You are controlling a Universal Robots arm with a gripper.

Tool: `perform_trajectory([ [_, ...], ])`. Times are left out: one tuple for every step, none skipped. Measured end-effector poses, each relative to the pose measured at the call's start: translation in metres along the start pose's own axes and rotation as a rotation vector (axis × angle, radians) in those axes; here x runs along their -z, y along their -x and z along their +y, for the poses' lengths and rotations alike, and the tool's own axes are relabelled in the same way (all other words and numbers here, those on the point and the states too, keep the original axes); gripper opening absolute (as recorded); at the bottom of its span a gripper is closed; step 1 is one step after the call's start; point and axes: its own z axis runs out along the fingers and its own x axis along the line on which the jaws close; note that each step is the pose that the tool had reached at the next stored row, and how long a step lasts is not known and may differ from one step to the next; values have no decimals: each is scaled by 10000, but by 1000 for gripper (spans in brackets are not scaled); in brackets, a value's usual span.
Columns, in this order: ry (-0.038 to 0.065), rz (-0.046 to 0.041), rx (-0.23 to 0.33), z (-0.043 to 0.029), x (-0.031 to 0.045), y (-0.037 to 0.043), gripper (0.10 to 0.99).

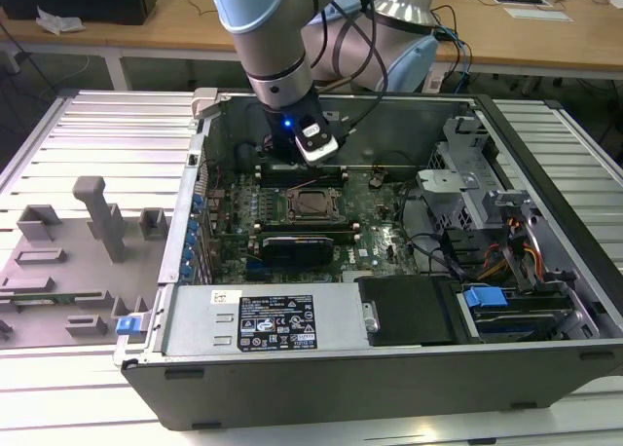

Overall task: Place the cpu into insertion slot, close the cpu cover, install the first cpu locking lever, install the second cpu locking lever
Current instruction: 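Install the first cpu locking lever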

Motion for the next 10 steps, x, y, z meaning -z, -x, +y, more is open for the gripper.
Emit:
perform_trajectory([
  [-28, -19, -87, -1, -4, -1, 106],
  [-55, -38, -175, -2, -8, -2, 106],
  [-88, -64, -292, -3, -14, -4, 106],
  [-113, -83, -378, -3, -18, -5, 106],
  [-148, -109, -498, -3, -24, -7, 106],
  [-167, -123, -562, -1, -28, -9, 106],
  [-179, -132, -605, 2, -31, -10, 106],
  [-199, -147, -673, 9, -36, -12, 106],
  [-211, -157, -715, 13, -39, -14, 106],
  [-227, -170, -774, 21, -44, -17, 106],
])
